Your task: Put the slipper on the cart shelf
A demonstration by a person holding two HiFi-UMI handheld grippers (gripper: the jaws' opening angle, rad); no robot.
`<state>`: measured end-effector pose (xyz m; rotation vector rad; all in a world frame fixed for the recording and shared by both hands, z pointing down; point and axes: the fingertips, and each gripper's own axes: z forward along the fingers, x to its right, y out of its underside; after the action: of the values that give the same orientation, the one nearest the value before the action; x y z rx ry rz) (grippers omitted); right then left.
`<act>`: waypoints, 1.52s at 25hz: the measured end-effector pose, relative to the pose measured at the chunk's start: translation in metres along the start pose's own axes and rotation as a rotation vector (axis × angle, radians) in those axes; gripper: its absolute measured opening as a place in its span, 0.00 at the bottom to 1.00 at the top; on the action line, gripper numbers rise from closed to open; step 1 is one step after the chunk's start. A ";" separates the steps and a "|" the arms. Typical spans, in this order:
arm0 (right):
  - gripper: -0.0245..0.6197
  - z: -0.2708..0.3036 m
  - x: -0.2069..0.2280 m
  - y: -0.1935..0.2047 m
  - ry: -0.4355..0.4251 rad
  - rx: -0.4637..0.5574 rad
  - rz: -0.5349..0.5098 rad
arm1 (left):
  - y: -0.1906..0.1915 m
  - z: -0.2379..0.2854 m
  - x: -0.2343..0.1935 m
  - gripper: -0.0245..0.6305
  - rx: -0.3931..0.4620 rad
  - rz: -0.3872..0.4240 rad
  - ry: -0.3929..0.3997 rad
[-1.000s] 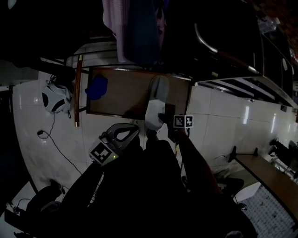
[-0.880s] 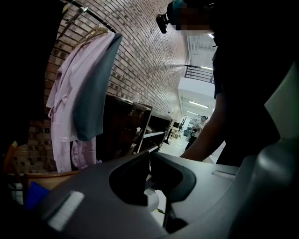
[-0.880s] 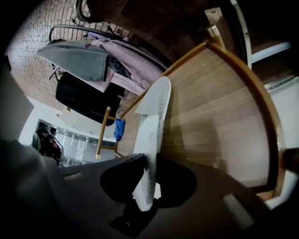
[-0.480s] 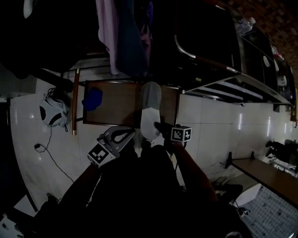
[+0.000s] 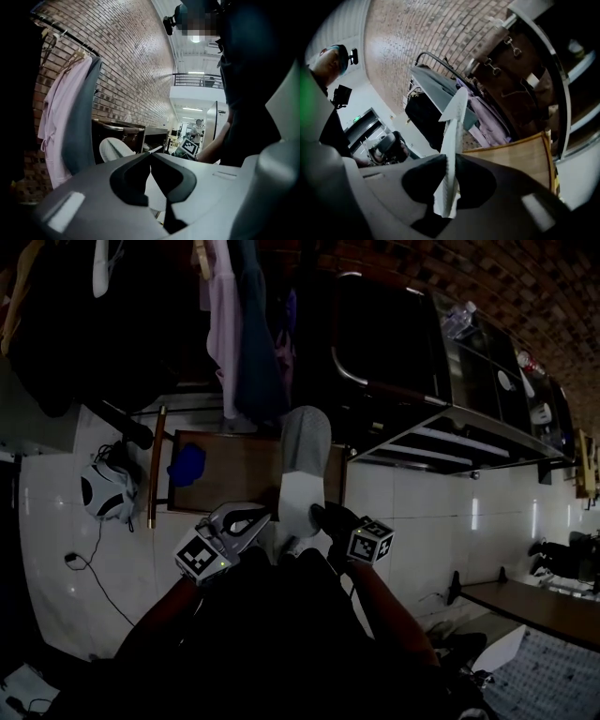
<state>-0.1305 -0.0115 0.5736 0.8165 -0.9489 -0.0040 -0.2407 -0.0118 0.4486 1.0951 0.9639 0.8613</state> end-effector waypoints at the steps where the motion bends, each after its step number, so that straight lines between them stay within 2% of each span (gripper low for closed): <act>1: 0.13 -0.003 -0.009 -0.011 -0.003 0.022 -0.034 | -0.005 0.000 0.000 0.05 0.011 0.004 -0.003; 5: 0.13 -0.014 -0.039 -0.046 -0.019 0.100 -0.136 | -0.027 -0.001 0.000 0.05 0.071 0.008 -0.014; 8: 0.13 -0.025 -0.064 -0.075 -0.017 0.174 -0.209 | -0.038 -0.002 0.003 0.04 0.067 0.028 -0.011; 12: 0.13 -0.032 -0.095 -0.109 -0.020 0.267 -0.360 | -0.050 -0.001 -0.002 0.04 0.078 0.053 -0.025; 15: 0.13 -0.034 -0.105 -0.118 -0.019 0.294 -0.446 | -0.057 -0.001 -0.005 0.04 0.086 0.066 -0.038; 25: 0.13 -0.044 -0.152 -0.156 -0.019 0.442 -0.625 | -0.075 -0.008 -0.012 0.04 0.109 0.081 -0.067; 29: 0.13 -0.044 -0.157 -0.159 -0.020 0.452 -0.661 | -0.078 -0.007 -0.012 0.04 0.105 0.083 -0.080; 38: 0.13 -0.043 -0.153 -0.161 -0.004 0.459 -0.667 | -0.070 -0.010 -0.020 0.04 0.087 0.077 -0.097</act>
<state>-0.1378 -0.0460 0.3504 1.5314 -0.6482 -0.3765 -0.2501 -0.0437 0.3828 1.2443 0.8903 0.8272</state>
